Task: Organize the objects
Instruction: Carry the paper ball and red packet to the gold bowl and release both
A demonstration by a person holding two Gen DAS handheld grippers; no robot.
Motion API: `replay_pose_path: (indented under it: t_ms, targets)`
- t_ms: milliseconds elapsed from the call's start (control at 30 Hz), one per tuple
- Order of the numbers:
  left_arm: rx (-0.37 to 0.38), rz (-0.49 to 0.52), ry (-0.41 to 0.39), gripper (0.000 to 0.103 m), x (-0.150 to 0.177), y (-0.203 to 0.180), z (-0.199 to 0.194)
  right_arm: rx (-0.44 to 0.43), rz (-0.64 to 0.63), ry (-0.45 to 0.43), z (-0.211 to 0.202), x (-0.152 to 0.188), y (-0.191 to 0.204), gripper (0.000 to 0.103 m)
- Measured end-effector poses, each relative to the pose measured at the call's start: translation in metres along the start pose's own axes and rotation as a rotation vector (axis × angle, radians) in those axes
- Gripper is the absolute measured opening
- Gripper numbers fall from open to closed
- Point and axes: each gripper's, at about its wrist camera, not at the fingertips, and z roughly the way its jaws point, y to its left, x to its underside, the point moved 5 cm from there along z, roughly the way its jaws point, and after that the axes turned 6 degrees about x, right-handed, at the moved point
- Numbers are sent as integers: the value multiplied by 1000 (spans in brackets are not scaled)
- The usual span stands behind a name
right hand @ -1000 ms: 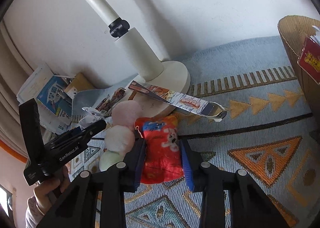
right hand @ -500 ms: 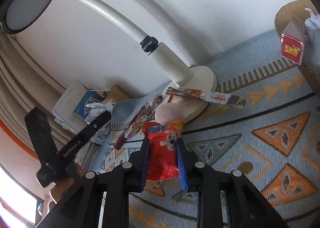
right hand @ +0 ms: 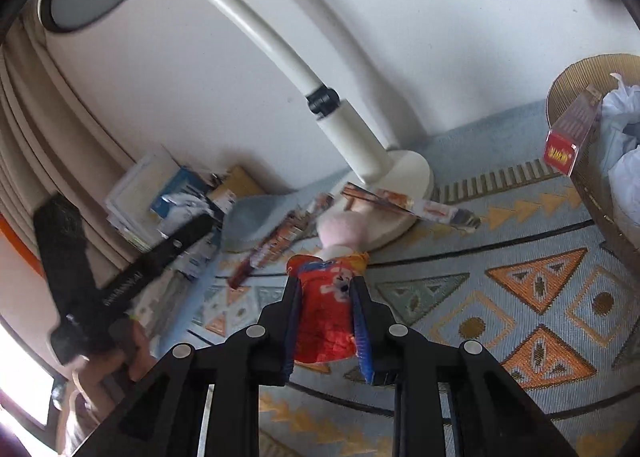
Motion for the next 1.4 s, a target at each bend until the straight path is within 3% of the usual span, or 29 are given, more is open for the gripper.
replay_pose_path:
  t_ms: [200, 400, 667, 833, 1133, 1233, 1267, 1300, 1333, 1367, 1400]
  targets:
    - [39, 38, -1, 39, -10, -30, 4, -27, 47, -88, -46, -30, -7, 24]
    - [106, 102, -21, 39, -31, -83, 6, 17, 55, -195, -102, -64, -23, 24]
    - [235, 179, -31, 39, -57, -169, 20, 114, 89, -344, -180, -103, -63, 24]
    - [320, 234, -4, 39, -55, -229, 39, 199, 100, -406, -218, -120, -95, 24]
    - [423, 284, 72, 39, -26, -293, 82, 373, 89, -411, -216, -144, -150, 24]
    - [437, 296, 102, 50, -15, -300, 99, 413, 97, -370, -202, -143, -178, 27]
    - [439, 300, 128, 77, -11, -301, 104, 420, 111, -348, -196, -141, -188, 32]
    - [439, 310, 178, 100, -6, -303, 113, 434, 123, -332, -192, -140, -194, 61]
    - [446, 315, 206, 103, -1, -304, 121, 460, 134, -324, -190, -139, -201, 79]
    - [445, 320, 217, 103, 2, -304, 124, 477, 139, -337, -191, -138, -204, 103]
    - [438, 323, 212, 103, 3, -303, 126, 479, 142, -358, -194, -136, -204, 103]
